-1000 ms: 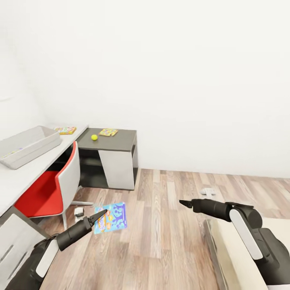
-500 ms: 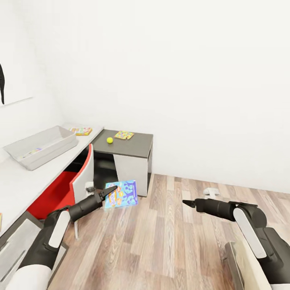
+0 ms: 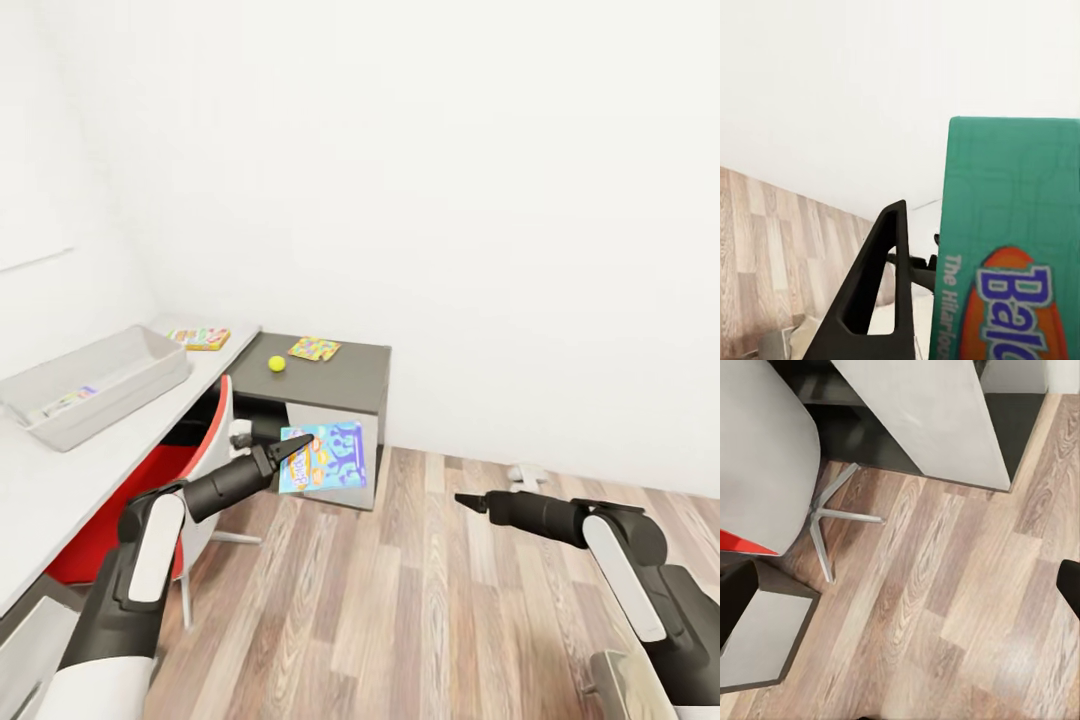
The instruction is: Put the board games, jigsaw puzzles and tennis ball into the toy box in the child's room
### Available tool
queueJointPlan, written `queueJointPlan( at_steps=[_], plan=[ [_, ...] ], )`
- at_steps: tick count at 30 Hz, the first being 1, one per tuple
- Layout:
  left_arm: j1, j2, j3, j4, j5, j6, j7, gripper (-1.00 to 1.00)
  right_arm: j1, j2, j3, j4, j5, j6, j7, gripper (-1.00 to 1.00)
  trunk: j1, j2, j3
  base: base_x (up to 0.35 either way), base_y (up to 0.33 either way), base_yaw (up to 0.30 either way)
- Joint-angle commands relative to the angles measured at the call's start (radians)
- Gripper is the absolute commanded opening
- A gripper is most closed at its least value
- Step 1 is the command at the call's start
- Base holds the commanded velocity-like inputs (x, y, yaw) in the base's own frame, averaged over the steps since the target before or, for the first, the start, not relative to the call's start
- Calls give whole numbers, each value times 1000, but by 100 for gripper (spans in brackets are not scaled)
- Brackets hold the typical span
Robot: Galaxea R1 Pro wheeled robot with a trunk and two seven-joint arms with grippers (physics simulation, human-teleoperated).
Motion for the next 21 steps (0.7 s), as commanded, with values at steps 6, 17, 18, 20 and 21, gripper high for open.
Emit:
queueJointPlan(
  at_steps=[6, 17, 18, 20, 21],
  plan=[
    [7, -7, 4, -37, 1, 23, 31, -100, 0, -1, -9, -10, 8, 3, 8, 100, 1, -2, -2, 322, 75, 140],
    [16, -14, 3, -62, 4, 30, 49, -100, 1, -1, -13, -15, 8, 4, 8, 100, 1, -2, -2, 319, 42, 258],
    [16, -15, 3, -64, 4, 30, 49, -100, 1, -1, -13, -15, 8, 4, 8, 100, 1, -2, -2, 243, 10, 284],
    [18, -15, 3, -67, 5, 30, 50, -100, 1, -1, -14, -15, 8, 4, 8, 100, 1, -2, -2, 175, 7, 286],
    [18, -16, 2, -68, 6, 30, 50, -100, 1, -1, -15, -15, 8, 4, 9, 100, 1, -2, -2, 125, 5, 287]
  ],
)
